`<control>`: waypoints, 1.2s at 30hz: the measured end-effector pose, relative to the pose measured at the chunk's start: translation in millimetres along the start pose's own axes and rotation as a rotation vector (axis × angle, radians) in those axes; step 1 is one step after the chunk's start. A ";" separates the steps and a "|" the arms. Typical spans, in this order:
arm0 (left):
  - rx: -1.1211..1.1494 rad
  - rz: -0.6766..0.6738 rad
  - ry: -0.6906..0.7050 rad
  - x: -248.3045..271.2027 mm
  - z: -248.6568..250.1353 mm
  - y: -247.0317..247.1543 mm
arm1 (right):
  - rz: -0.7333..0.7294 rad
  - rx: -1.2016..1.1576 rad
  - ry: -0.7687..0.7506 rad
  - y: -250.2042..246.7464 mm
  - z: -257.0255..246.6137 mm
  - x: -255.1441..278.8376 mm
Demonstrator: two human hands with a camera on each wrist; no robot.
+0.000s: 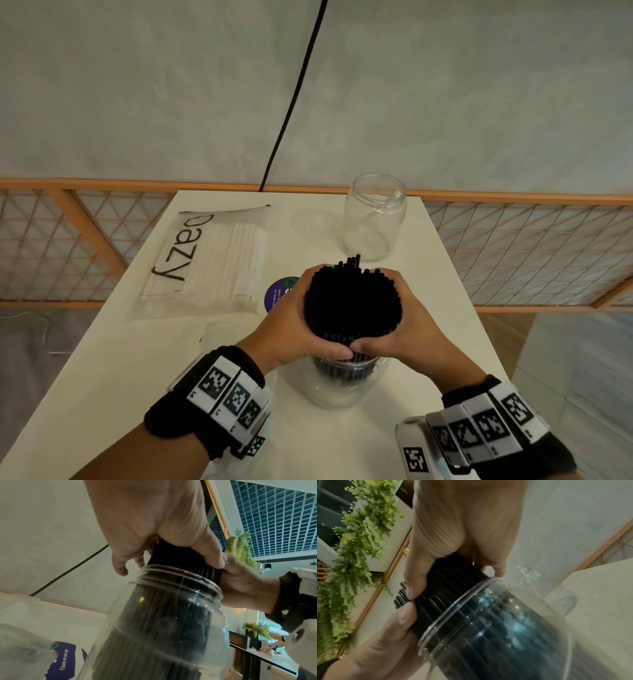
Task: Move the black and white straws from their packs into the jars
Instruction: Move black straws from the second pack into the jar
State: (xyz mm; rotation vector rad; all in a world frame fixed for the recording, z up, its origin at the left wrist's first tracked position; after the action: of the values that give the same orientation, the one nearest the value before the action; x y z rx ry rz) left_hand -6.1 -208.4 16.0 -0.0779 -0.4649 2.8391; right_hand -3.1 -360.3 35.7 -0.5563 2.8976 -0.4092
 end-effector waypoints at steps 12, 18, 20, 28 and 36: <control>-0.069 -0.106 -0.134 0.2 -21.3 8.1 | -0.249 0.036 0.157 12.0 23.1 3.7; -0.034 -0.102 -0.074 -5.6 -9.0 8.8 | -0.176 0.049 0.137 8.8 18.7 -4.1; -0.017 -0.089 -0.068 -3.5 -5.1 6.7 | -0.146 0.054 0.116 5.0 15.4 -3.3; -0.135 -0.049 -0.010 9.1 8.0 -3.8 | -0.077 0.157 0.065 -7.3 8.7 8.0; -0.615 -0.110 0.196 16.3 20.8 12.9 | -0.149 0.594 -0.128 23.7 -11.0 6.4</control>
State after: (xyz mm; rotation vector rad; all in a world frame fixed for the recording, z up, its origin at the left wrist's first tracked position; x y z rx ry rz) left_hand -27.0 -222.2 31.4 -0.4243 -1.2284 2.4461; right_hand -19.2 -339.0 38.4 -0.6573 2.4368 -1.1504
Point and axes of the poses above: each hand's wrist, its own x-axis away from the middle knuckle, its own y-axis out of the palm, z = x × y, the point moved 7 cm from there along -x, towards the middle knuckle
